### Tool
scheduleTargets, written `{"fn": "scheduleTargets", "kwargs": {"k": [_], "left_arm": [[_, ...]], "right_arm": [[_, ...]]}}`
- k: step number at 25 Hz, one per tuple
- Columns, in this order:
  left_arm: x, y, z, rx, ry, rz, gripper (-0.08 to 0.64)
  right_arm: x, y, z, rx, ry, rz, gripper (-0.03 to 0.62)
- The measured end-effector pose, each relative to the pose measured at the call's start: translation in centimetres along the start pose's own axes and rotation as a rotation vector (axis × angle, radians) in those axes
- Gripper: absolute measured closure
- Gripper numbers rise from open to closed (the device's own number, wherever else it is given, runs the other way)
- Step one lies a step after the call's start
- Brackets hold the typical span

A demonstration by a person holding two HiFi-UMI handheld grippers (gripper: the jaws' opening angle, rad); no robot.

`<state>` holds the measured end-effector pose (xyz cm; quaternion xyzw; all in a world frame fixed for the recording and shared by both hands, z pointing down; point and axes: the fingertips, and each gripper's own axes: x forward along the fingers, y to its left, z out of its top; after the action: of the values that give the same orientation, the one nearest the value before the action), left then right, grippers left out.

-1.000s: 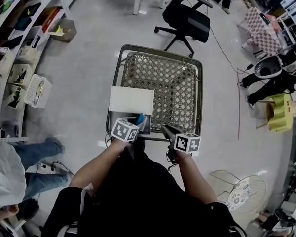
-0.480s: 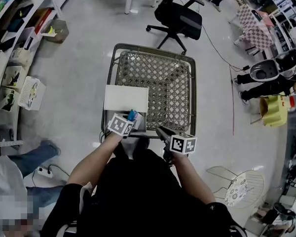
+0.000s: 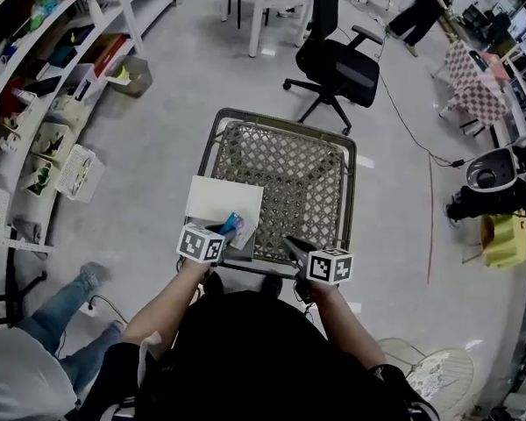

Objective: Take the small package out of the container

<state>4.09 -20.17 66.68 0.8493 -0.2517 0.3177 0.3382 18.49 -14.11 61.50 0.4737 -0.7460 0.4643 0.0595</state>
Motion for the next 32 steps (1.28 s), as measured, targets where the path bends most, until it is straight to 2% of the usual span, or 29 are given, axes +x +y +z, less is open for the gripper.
{"fn": "scheduleTargets", "kwargs": {"k": [5,13,17,20,24,29,32], "left_arm": [[-3.9,-1.7,4.7,-0.046,-0.179,0.024,0.471],[-11.4,-3.5,12.9,0.058,-0.434,0.107,0.471],[-15.3,-4.0,15.7,0.085,-0.530,0.122,0.470],[-18.4,-4.3,17.4,0.114,-0.596,0.152,0.470],[-22.4,-4.8,19.1,0.136,-0.687,0.195,0.471],[-26.6,-5.6,20.2,0.175,-0.770,0.232,0.471],[-28.4,-6.1,20.9,0.210,-0.807,0.265,0.471]], "right_arm": [[-3.0,1.1,4.9,-0.125,-0.068,0.076,0.554],[-6.8,6.2,13.2,-0.312,-0.247,0.201,0.551],[-8.8,8.3,16.5,-0.404,-0.331,0.209,0.554],[-10.5,9.6,18.6,-0.464,-0.402,0.211,0.581],[-12.3,11.0,20.3,-0.585,-0.479,0.182,0.581],[-15.3,13.7,21.8,-0.653,-0.597,0.199,0.583],[-16.9,14.4,22.7,-0.651,-0.649,0.197,0.584]]}}
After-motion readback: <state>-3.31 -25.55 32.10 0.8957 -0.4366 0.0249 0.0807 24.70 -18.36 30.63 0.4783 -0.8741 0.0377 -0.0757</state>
